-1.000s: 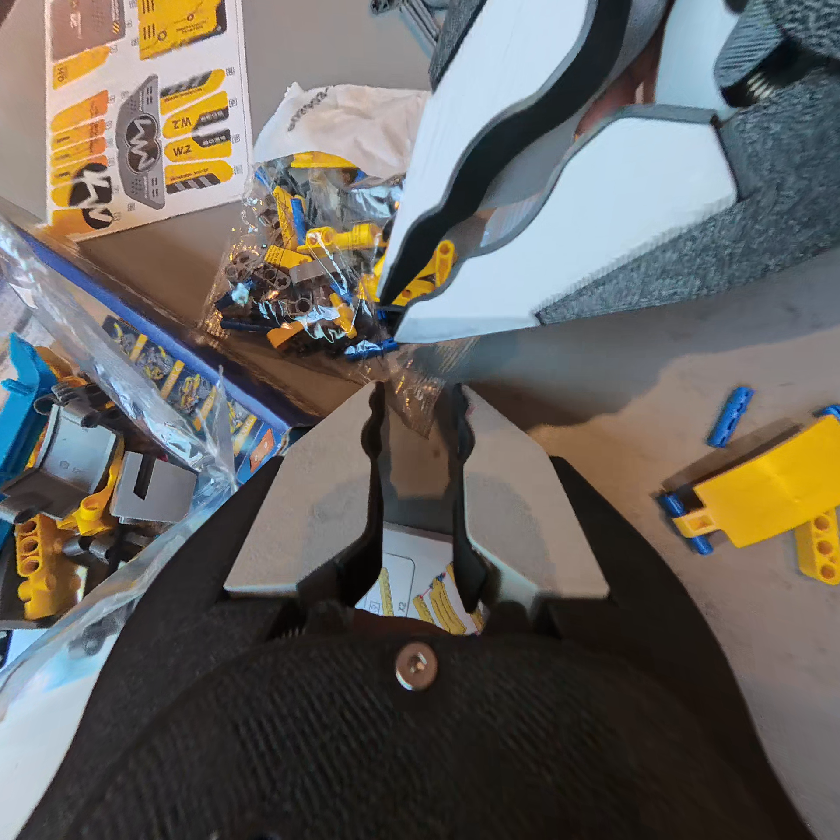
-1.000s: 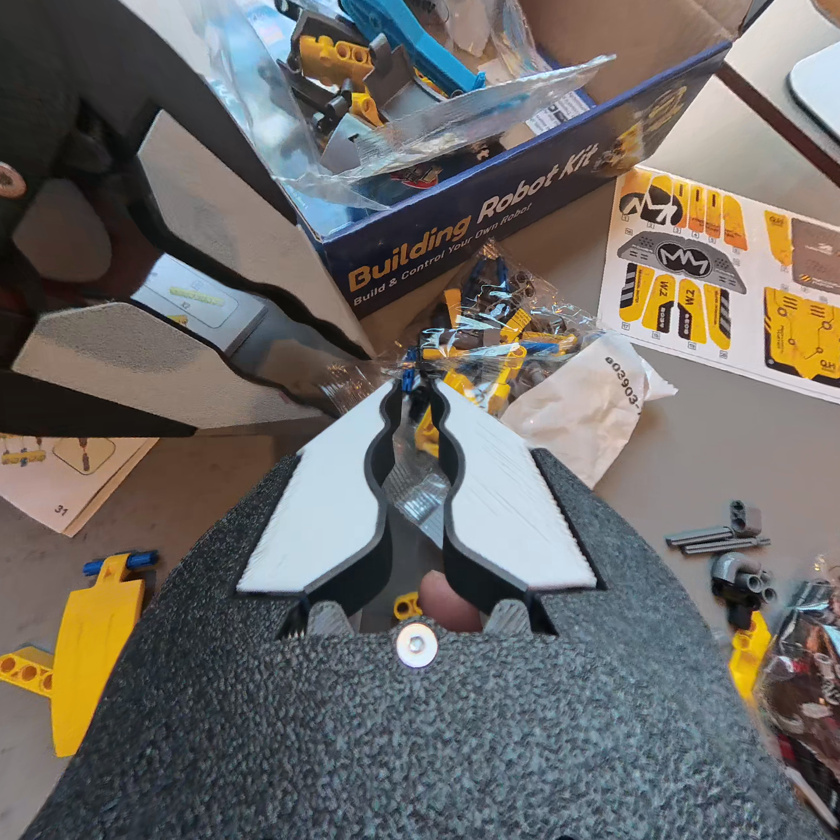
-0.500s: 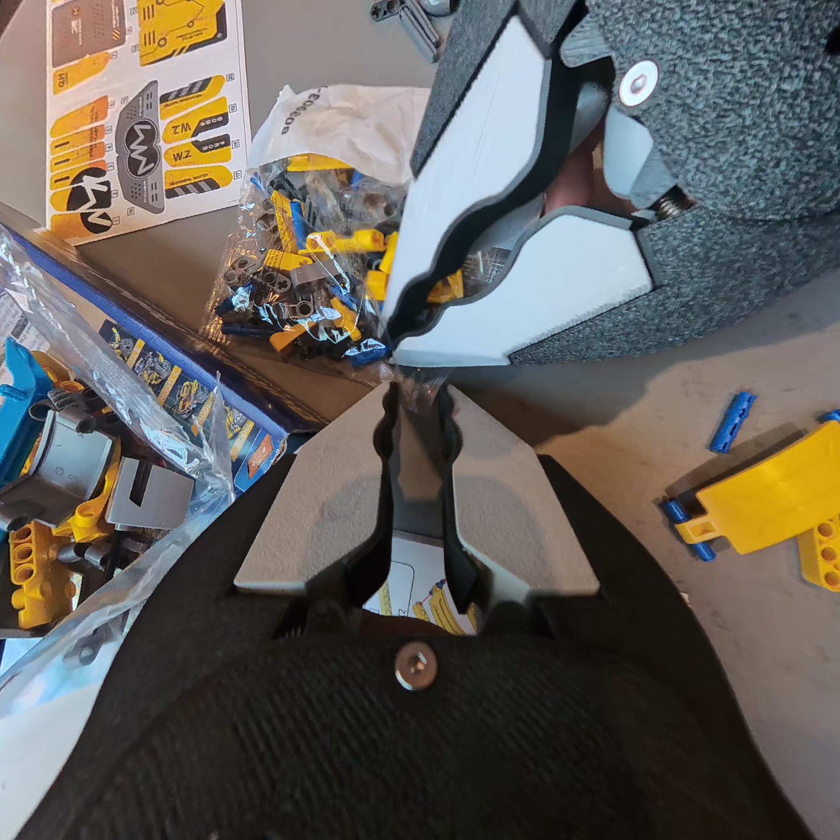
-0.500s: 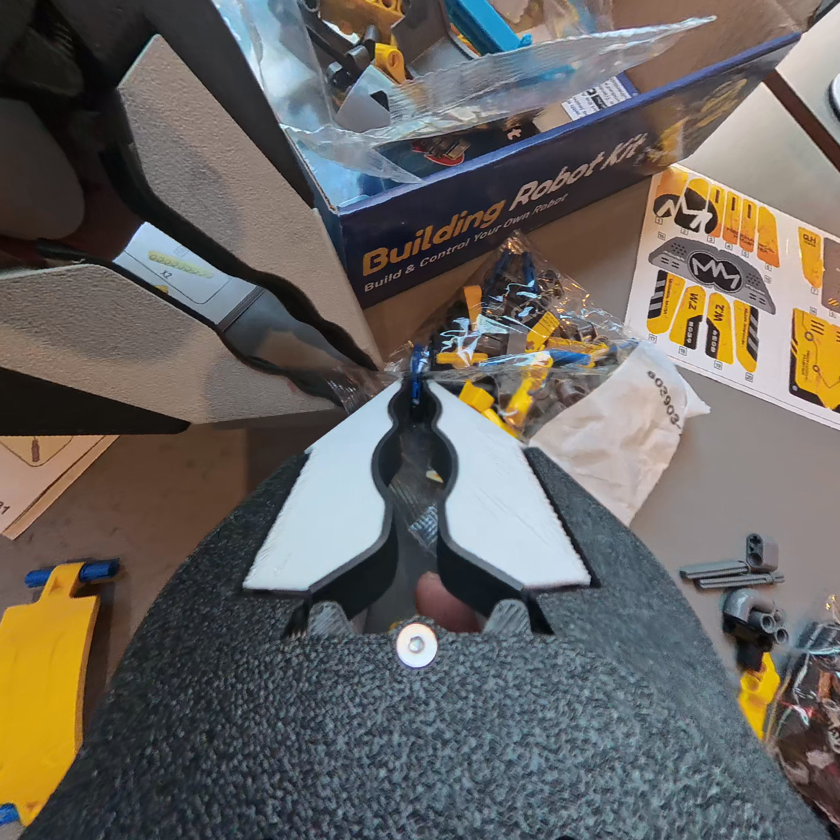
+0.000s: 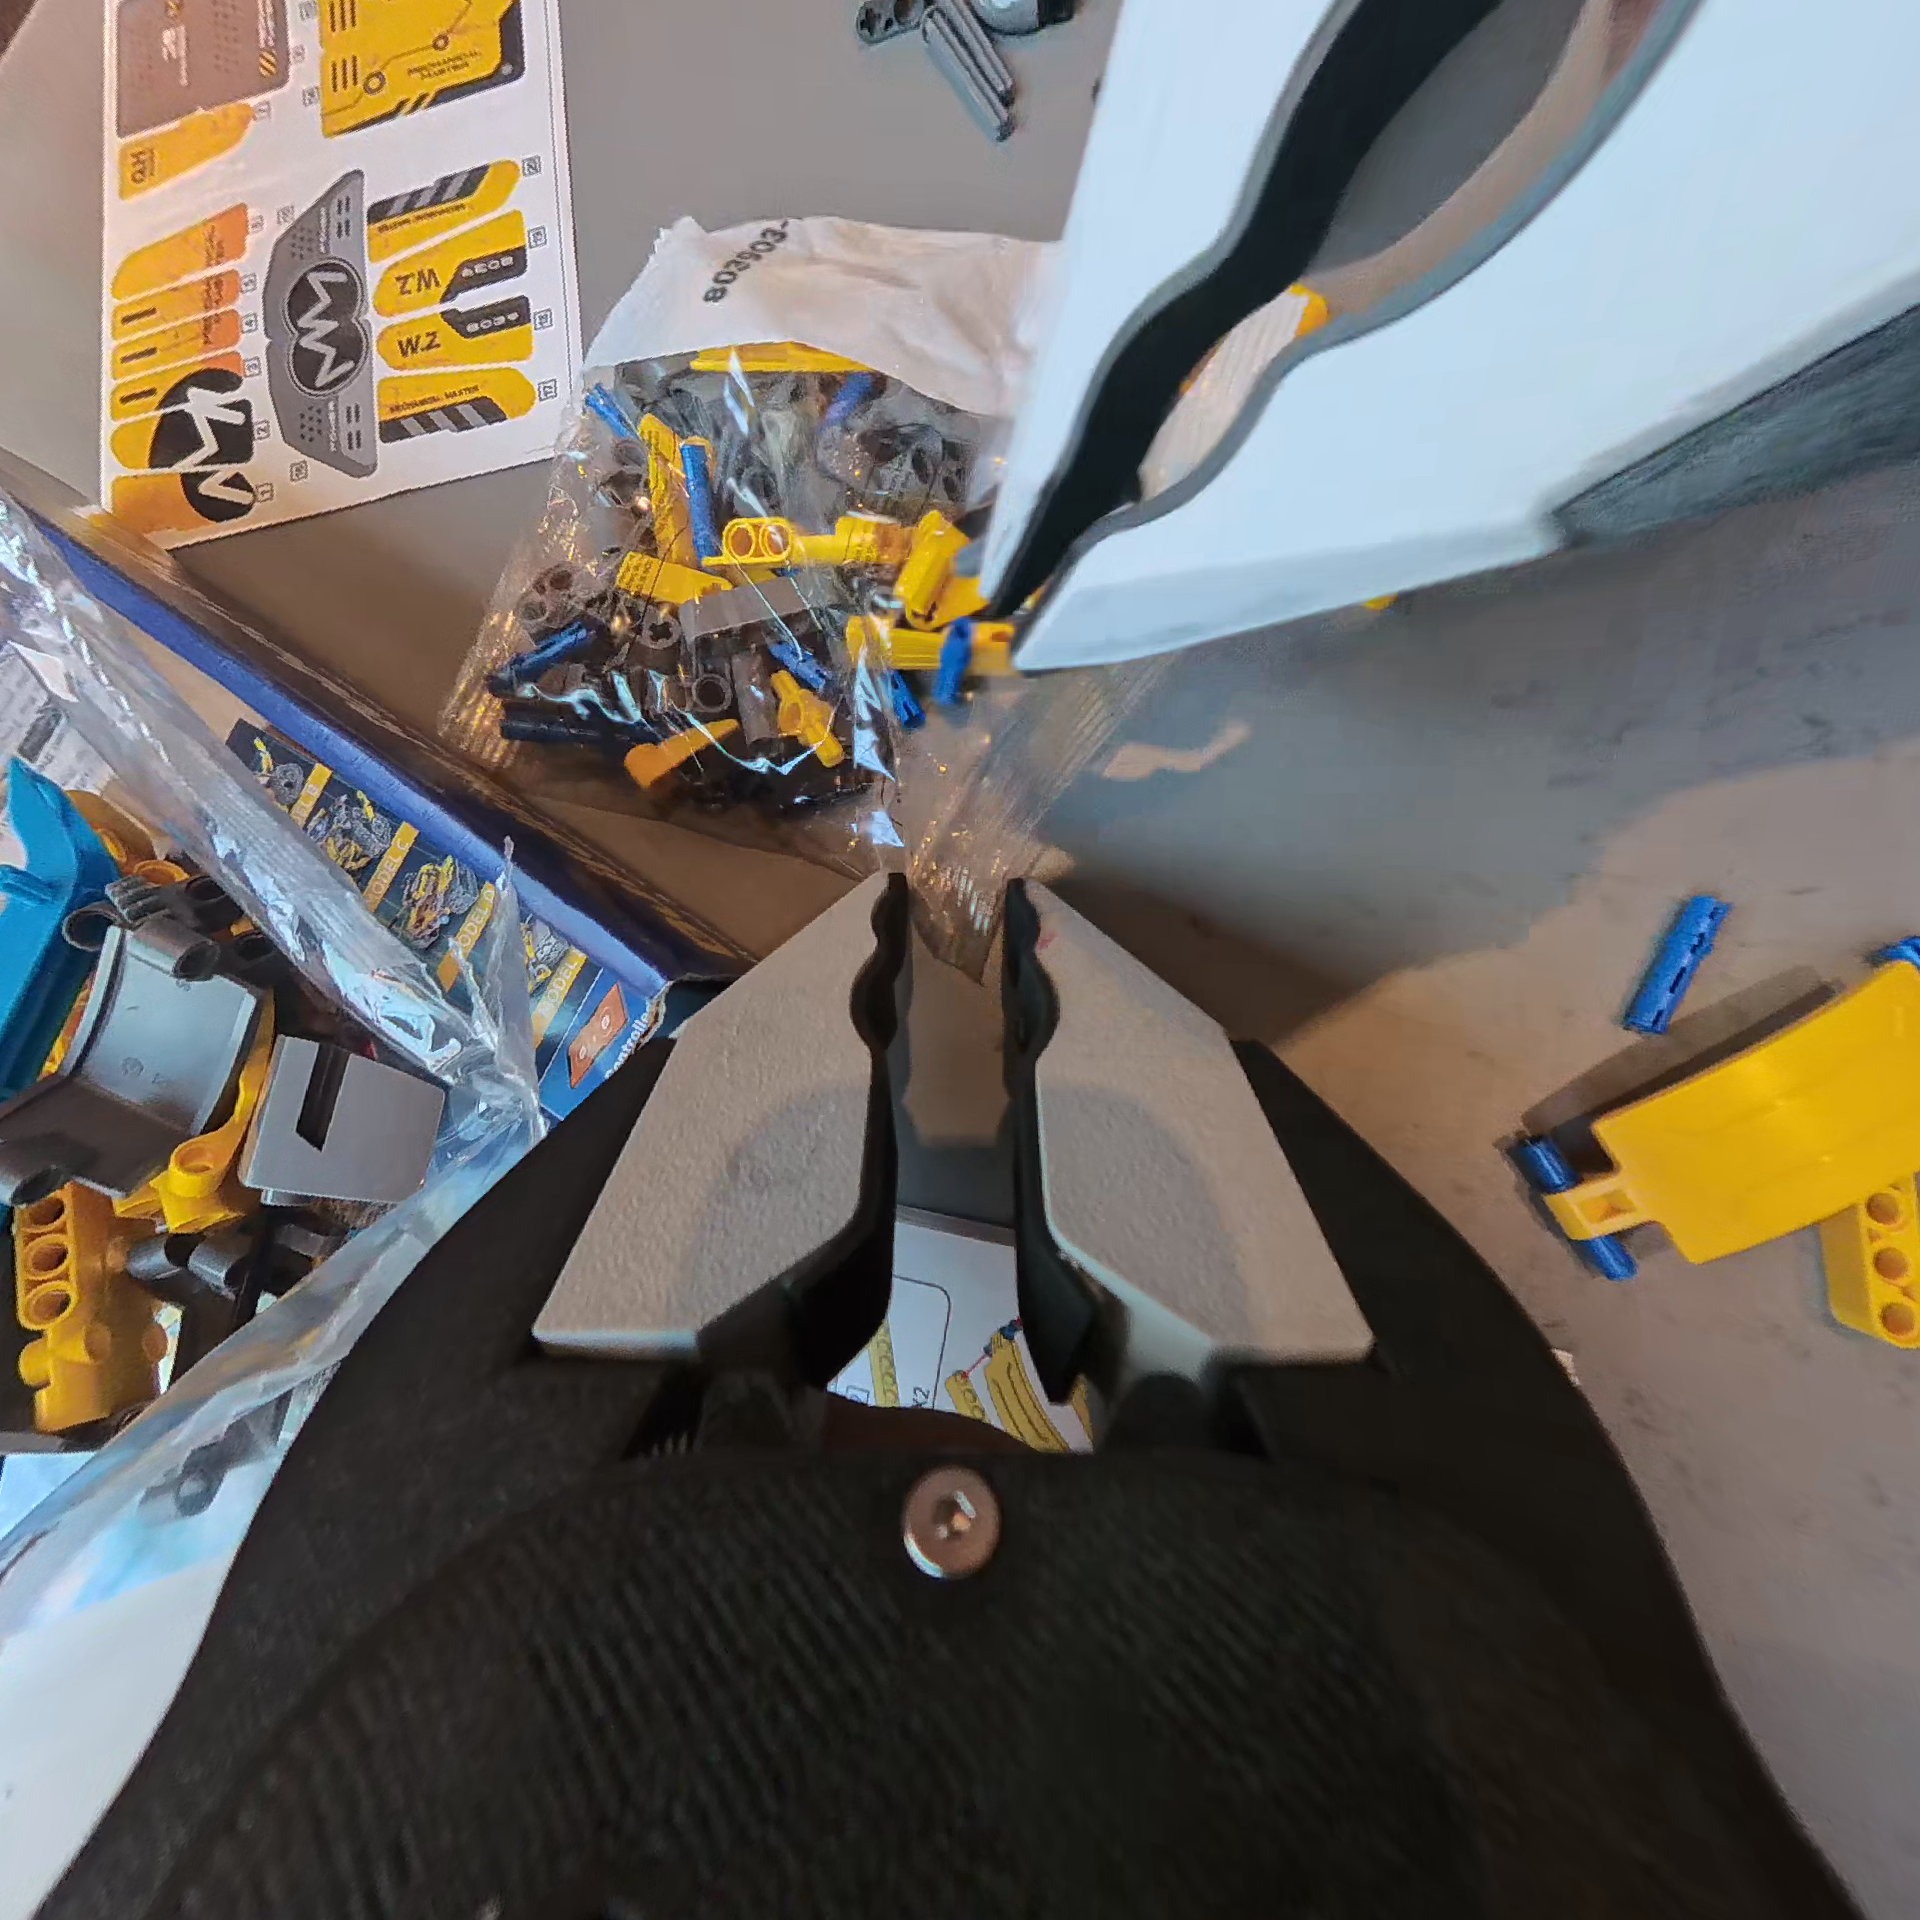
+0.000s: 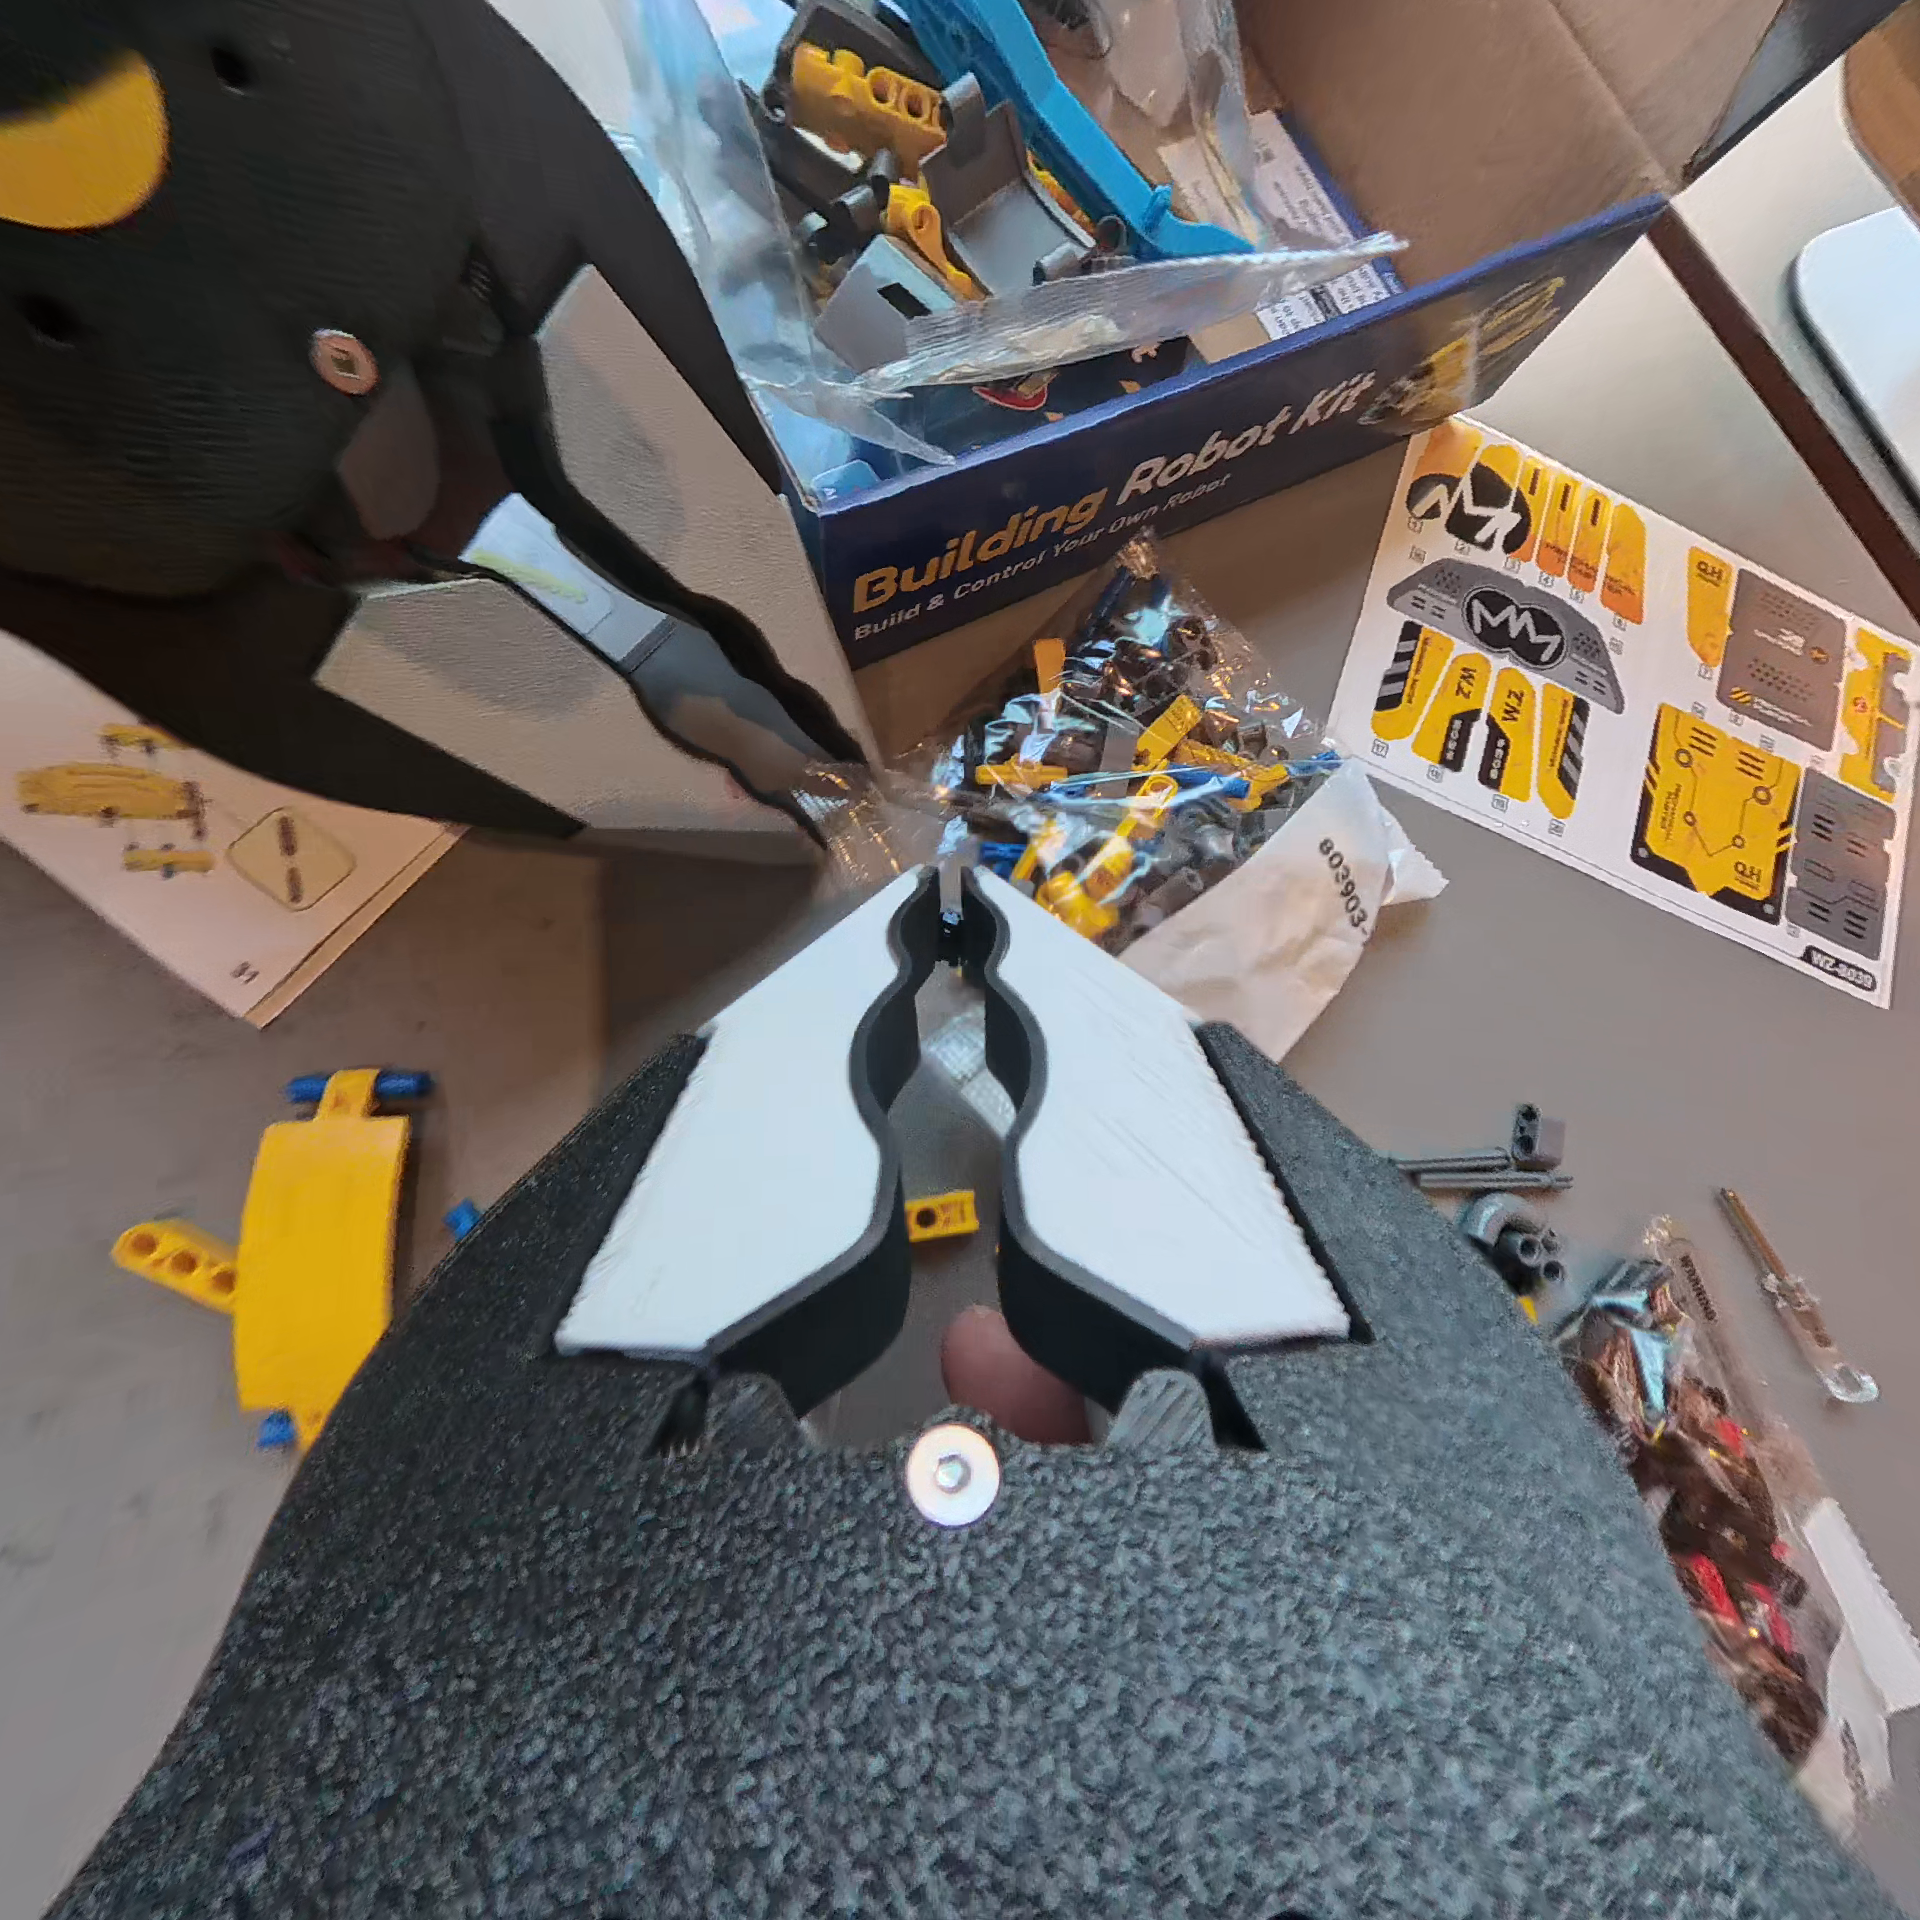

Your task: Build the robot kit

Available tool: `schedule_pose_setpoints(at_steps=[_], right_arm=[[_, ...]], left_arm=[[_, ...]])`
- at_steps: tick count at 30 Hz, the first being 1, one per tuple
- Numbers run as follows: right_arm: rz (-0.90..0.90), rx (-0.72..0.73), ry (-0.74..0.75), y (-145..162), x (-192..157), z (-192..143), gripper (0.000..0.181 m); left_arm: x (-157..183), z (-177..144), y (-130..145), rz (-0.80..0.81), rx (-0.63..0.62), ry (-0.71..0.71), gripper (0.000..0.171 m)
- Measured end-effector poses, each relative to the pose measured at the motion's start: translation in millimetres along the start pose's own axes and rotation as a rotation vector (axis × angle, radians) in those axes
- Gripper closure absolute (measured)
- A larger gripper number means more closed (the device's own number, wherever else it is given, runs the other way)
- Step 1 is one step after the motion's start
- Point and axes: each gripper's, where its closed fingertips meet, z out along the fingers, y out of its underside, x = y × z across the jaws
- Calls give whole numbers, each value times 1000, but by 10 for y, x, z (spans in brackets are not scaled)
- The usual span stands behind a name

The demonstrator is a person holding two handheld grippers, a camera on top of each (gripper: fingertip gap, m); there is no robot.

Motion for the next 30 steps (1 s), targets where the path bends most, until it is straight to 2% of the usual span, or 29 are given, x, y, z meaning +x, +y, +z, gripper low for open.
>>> schedule_pose_setpoints(at_steps=[6,9,12,16,19,24,27,30], right_arm=[[-12,-43,-152,104,-232,-286,178],[0,-67,-332,218,-519,-397,178],[-21,-93,-408,363,-686,-406,178],[-52,-169,-388,561,-697,-296,178],[-46,-161,-372,541,-666,-281,177],[-13,-121,-306,464,-420,-439,172],[-25,-155,-245,530,-279,-543,168],[-60,-209,-264,631,-327,-621,165]], left_arm=[[-1,2,-1,-13,4,11,157],[-4,-1,2,-8,3,7,157],[1,2,-1,-10,6,9,157],[1,2,-1,-8,6,9,157],[0,0,2,-12,6,14,157],[-5,-3,7,-11,5,13,157],[-2,-4,6,-9,5,12,157],[-3,-3,6,-8,5,12,157]])
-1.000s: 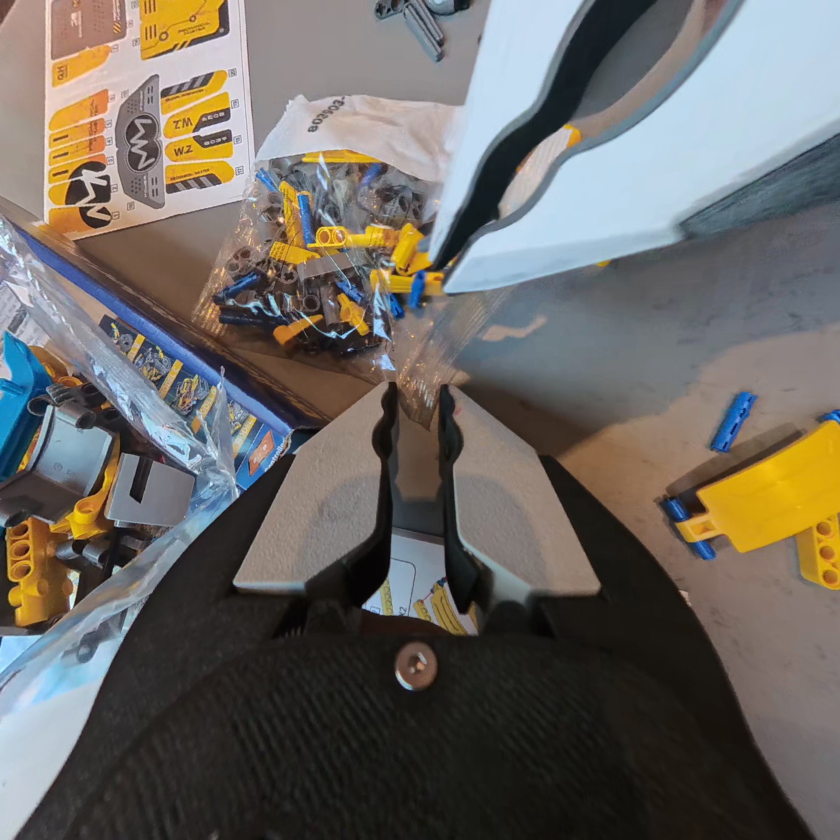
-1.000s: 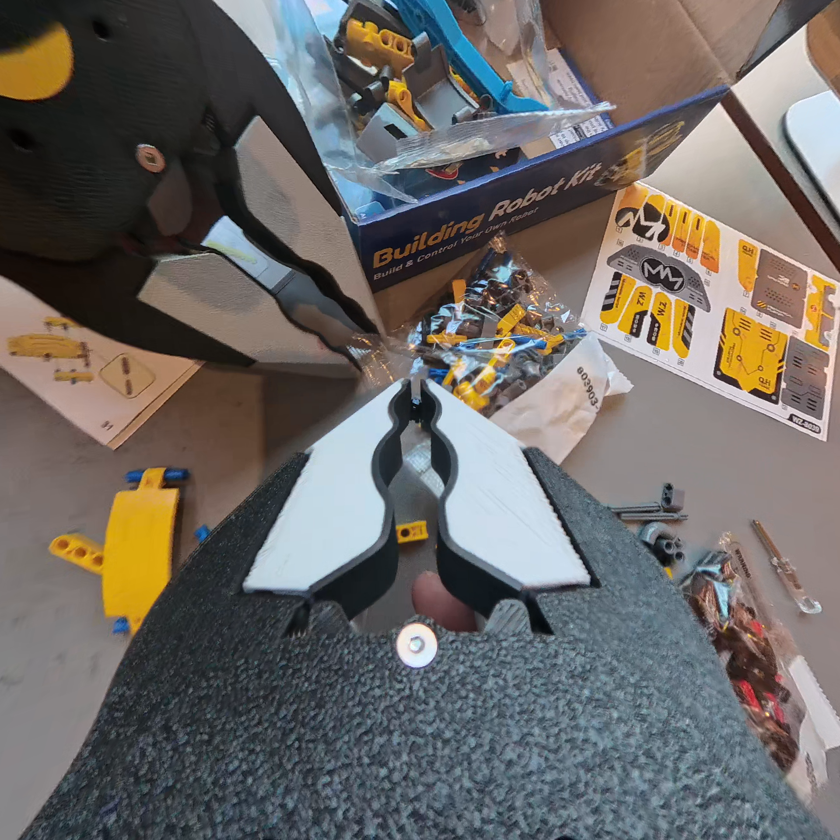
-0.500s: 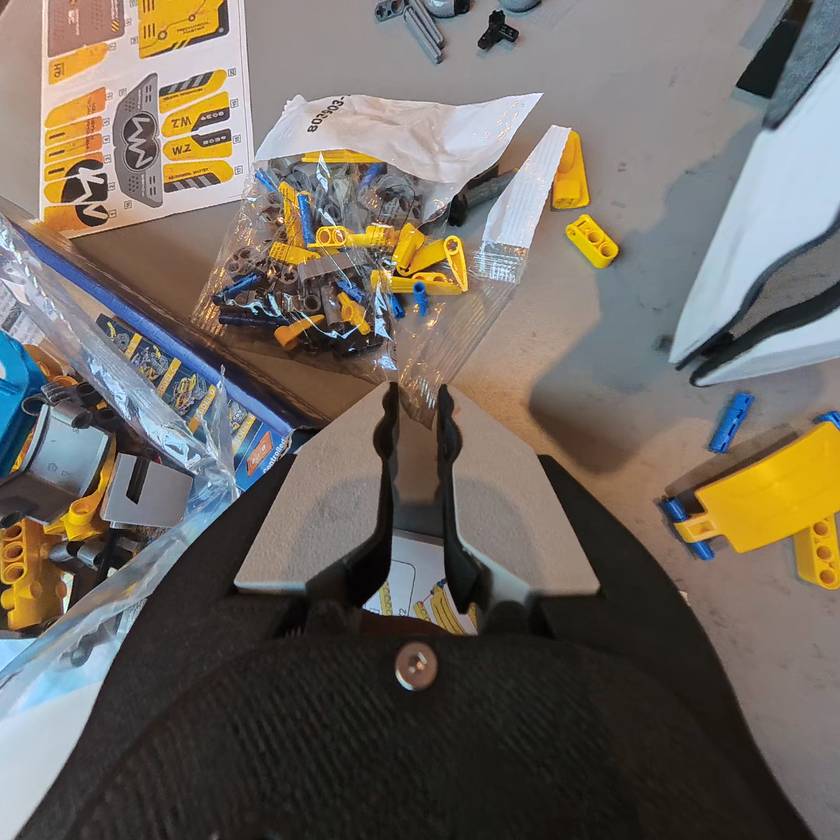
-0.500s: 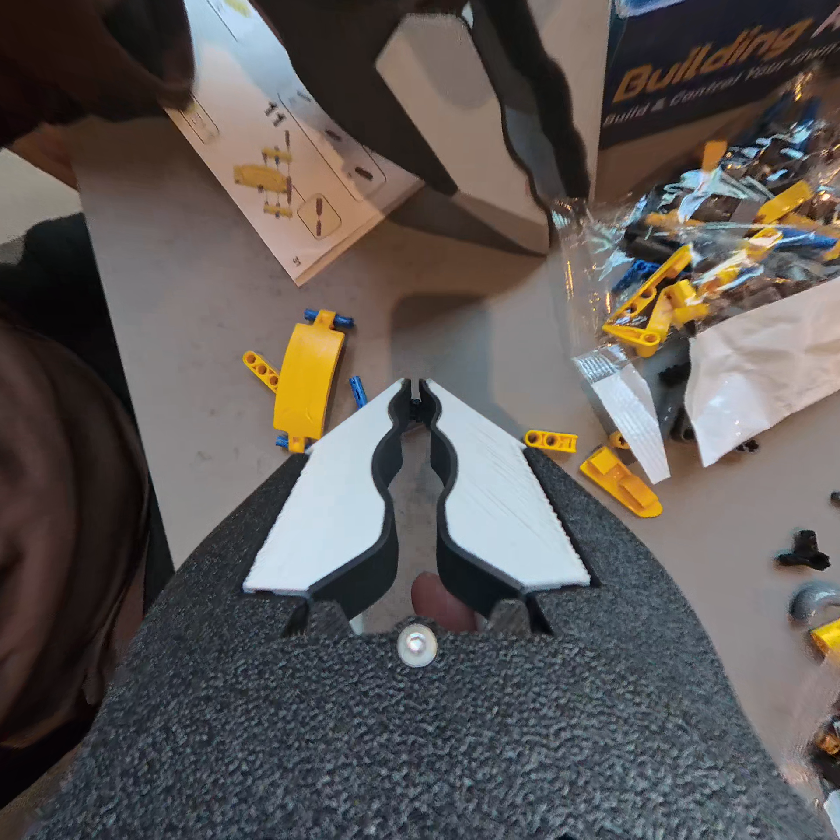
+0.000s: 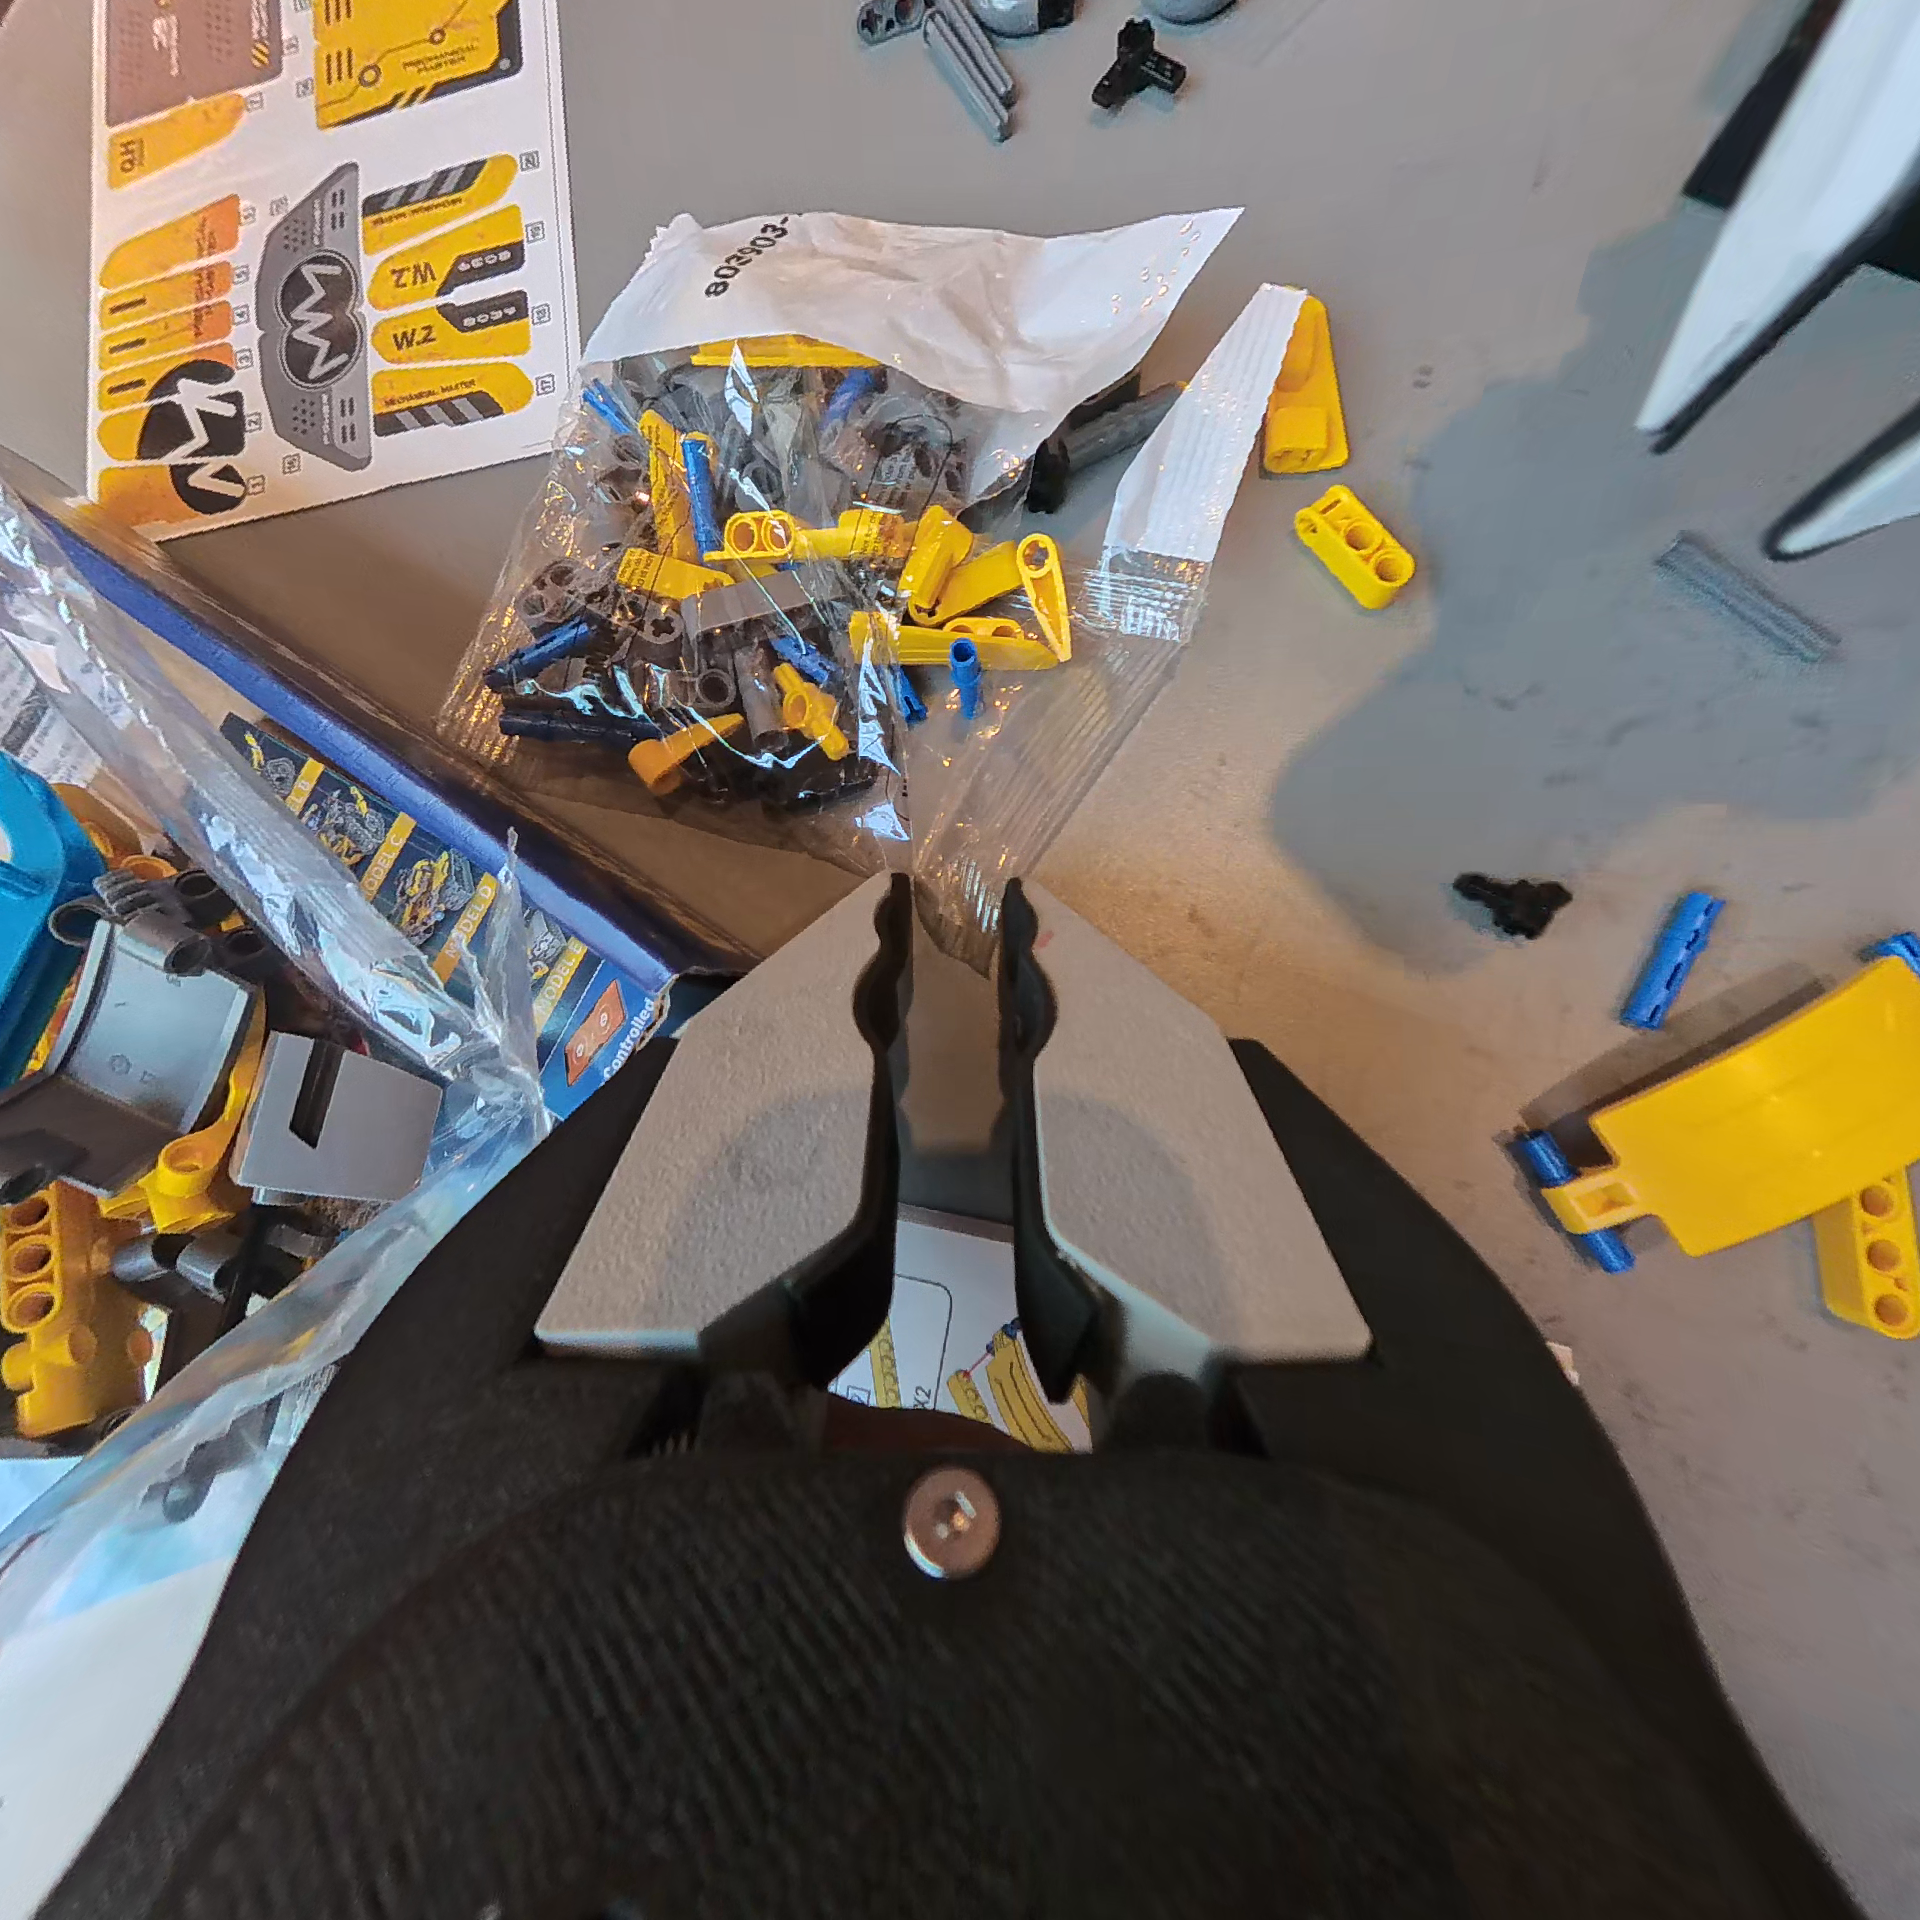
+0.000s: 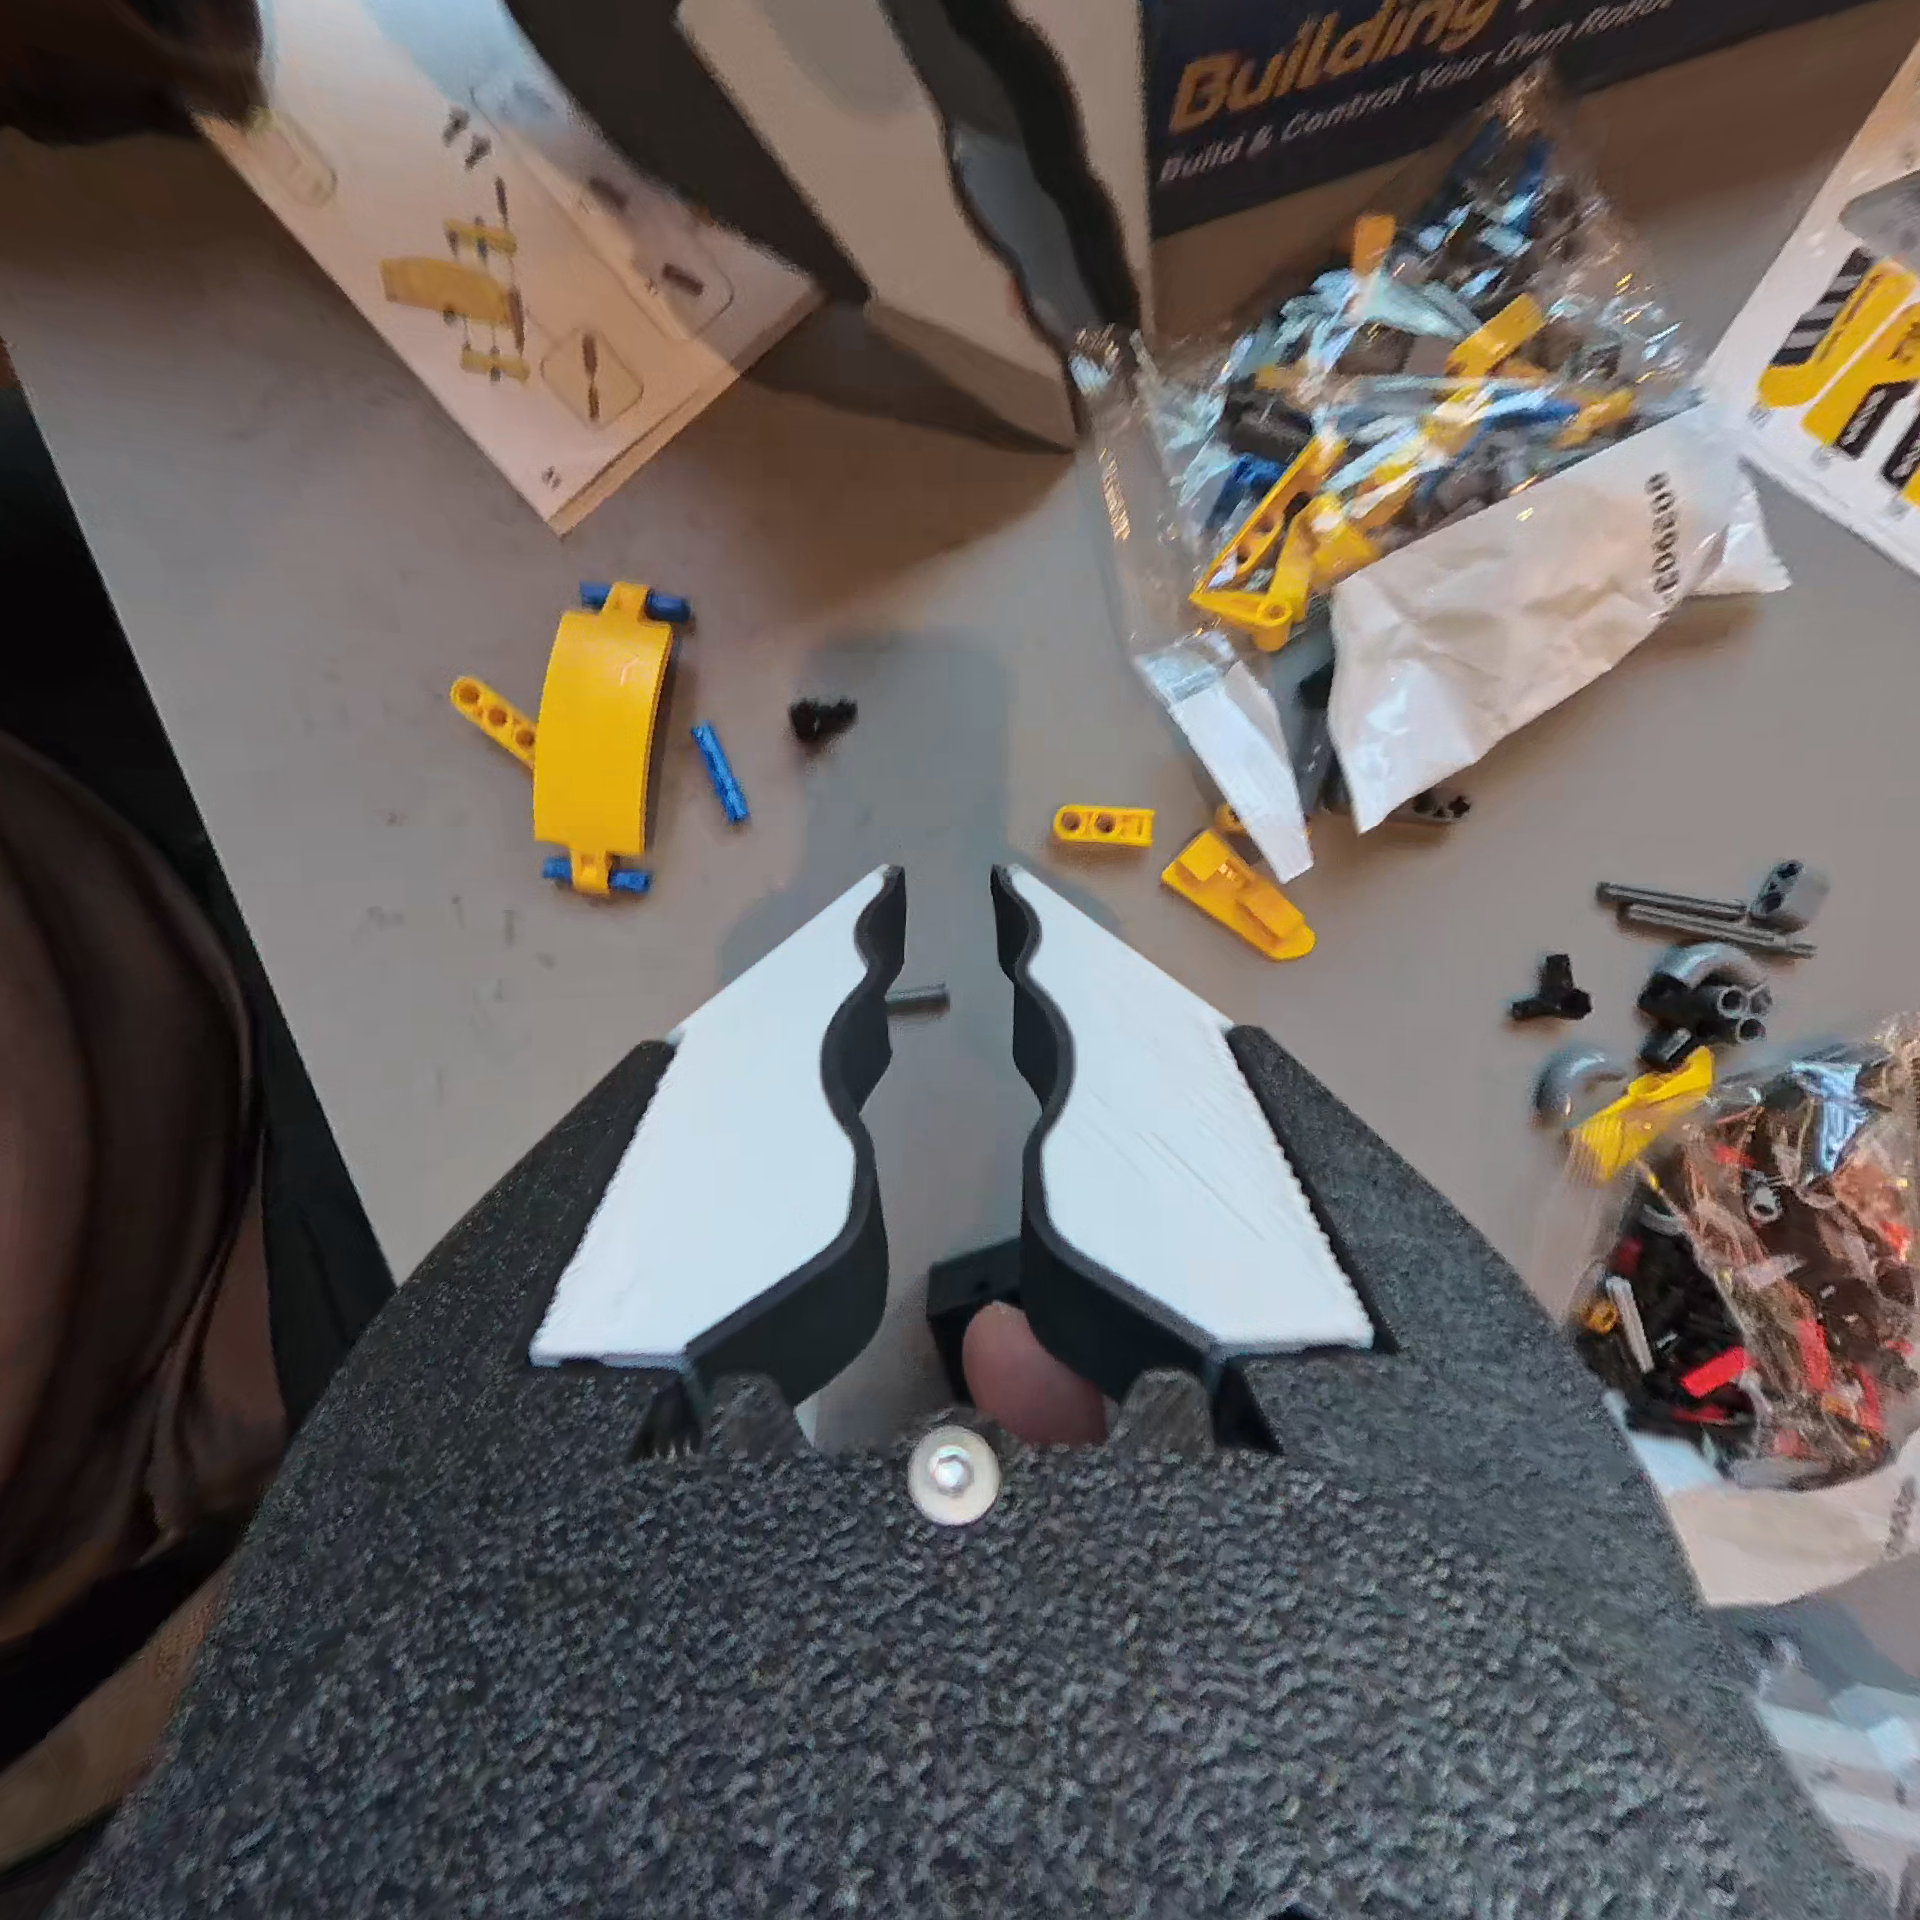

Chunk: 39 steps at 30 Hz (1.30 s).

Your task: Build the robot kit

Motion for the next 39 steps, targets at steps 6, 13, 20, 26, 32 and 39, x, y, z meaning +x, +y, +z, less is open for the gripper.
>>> schedule_pose_setpoints(at_steps=[6,13,20,26,32,39], right_arm=[[-160,-246,28,441,-177,-43,144],[-158,-383,74,665,-115,29,141],[-154,-371,15,672,-181,60,154],[-119,-261,24,457,-138,35,154],[58,90,161,-279,227,6,162],[103,208,323,-640,589,384,170]], left_arm=[[1,1,0,0,1,1,157],[-1,-2,5,-3,1,3,157],[-10,-5,11,-5,-1,3,157],[-5,-5,8,2,-2,0,158],[-2,2,1,-1,1,0,158],[4,8,-6,-1,4,2,159]])
